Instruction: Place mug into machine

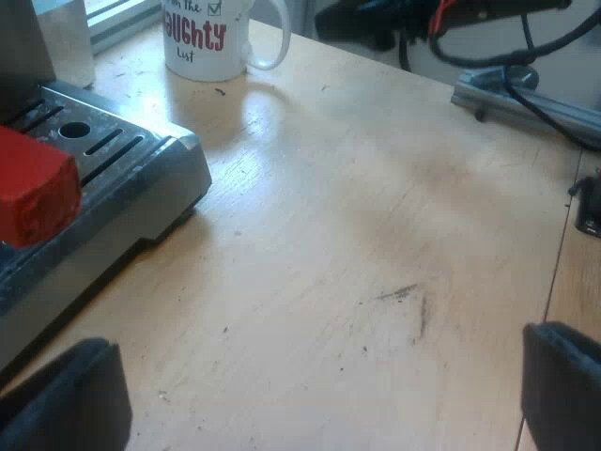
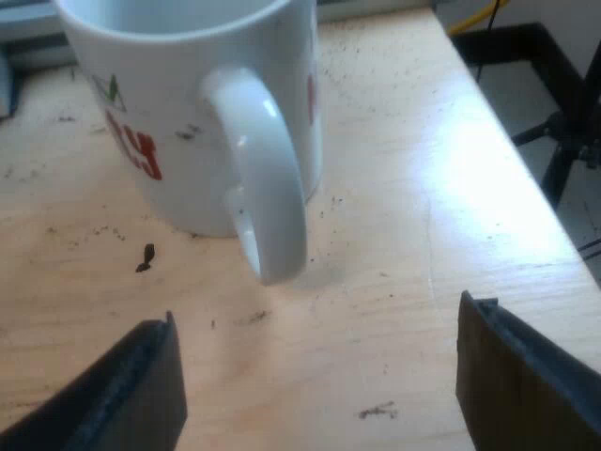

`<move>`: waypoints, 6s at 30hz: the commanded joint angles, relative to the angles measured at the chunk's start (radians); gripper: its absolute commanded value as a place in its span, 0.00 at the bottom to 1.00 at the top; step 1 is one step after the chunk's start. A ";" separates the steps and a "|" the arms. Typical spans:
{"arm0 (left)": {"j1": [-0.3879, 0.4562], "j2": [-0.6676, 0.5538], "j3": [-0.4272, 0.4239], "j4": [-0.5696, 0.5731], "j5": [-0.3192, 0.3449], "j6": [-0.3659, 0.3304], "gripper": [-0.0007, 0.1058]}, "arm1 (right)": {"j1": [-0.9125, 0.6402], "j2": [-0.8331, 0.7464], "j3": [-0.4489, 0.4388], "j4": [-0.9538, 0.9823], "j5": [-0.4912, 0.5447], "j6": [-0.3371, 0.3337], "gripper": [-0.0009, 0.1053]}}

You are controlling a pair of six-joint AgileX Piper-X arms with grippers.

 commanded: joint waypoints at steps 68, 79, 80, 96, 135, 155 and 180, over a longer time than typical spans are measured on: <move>-0.005 -0.003 0.086 -0.147 -0.354 -0.012 0.82 | 0.000 -0.231 -0.250 0.478 -0.222 -0.207 0.01; -0.005 -0.003 0.090 -0.159 -0.424 -0.012 0.82 | 0.000 -0.579 -0.250 0.766 -0.416 -0.190 0.01; -0.005 -0.003 0.094 -0.166 -0.424 -0.012 0.82 | 0.000 -0.601 -0.250 0.787 -0.440 -0.182 0.01; -0.005 -0.003 0.133 -0.252 -0.528 -0.012 0.82 | 0.302 -0.610 -0.247 0.826 -0.382 -0.175 0.01; -0.005 -0.003 0.133 -0.241 -0.528 -0.012 0.82 | 0.856 0.221 -0.269 -0.086 0.133 0.026 0.01; -0.005 -0.003 0.133 -0.241 -0.528 -0.012 0.82 | 0.856 0.461 -0.423 -0.158 0.133 0.026 0.01; -0.005 -0.003 0.133 -0.241 -0.503 -0.014 0.82 | 0.856 0.617 -0.561 -0.081 0.126 0.026 0.01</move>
